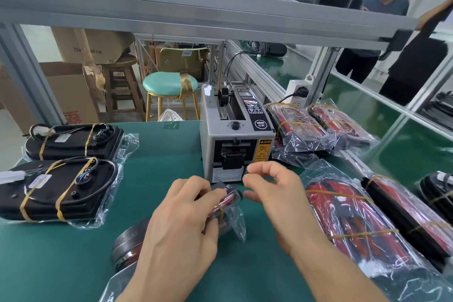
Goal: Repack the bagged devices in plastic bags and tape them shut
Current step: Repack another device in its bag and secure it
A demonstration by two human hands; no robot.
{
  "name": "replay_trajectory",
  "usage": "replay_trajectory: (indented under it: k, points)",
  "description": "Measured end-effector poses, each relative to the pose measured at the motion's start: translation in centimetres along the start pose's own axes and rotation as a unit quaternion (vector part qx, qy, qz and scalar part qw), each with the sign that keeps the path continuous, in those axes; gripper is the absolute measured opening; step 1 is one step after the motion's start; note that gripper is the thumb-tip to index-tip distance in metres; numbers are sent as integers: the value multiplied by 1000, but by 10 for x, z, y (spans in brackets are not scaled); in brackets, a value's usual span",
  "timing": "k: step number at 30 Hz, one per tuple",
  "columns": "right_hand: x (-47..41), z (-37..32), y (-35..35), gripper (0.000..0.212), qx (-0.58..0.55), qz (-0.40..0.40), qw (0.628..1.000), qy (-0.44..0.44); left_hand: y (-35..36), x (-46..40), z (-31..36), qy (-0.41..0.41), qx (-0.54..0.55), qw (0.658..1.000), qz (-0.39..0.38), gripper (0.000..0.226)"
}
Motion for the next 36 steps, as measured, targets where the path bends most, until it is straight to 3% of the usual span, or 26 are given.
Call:
replay_trajectory:
  k: [5,9,14,17,21,23,25,26,29,33,34,36]
  points:
    - [4,4,30,7,81,-111,991,-8,1,2,-4,-1,-3,1000,23,50]
    - [-4,5,17,15,124,-65,989,-43,1,4,-6,-13,4,1000,28,46]
    - [1,20,14,12,24,-98,995,17,6,3,-3,11,-11,1000,5,64]
    - [2,25,20,13,32,-126,991,35,7,-1,1,19,-44,999,-14,63]
    - [5,38,9,22,-42,-140,986,82,4,-1,2,14,-105,994,-3,58]
    - [12,41,8,55,7,-225,972,70,-6,1,-11,-17,-46,998,34,48]
    - [16,35,13,86,37,-296,953,55,-18,5,-26,-69,106,988,90,43]
    - [15,30,13,89,23,-310,949,43,-20,8,-30,-88,193,970,115,44]
    - [9,-3,13,66,24,-312,948,-57,-13,17,-33,-137,375,901,169,57]
    - [7,-26,15,68,75,-314,941,-103,-1,24,-40,-165,542,812,144,57]
    - [8,-27,17,69,92,-314,939,-108,-4,23,-41,-157,560,803,128,55]
    - [10,-29,24,71,130,-305,934,-131,-10,17,-39,-142,543,823,93,58]
Point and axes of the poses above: each hand's wrist, its own x-axis away from the middle knuckle, its own y-axis out of the palm, z = x × y, the point moved 6 cm from there along -x, towards the middle knuckle, and after that the axes turned 9 degrees about -x, right-handed, at the moved point
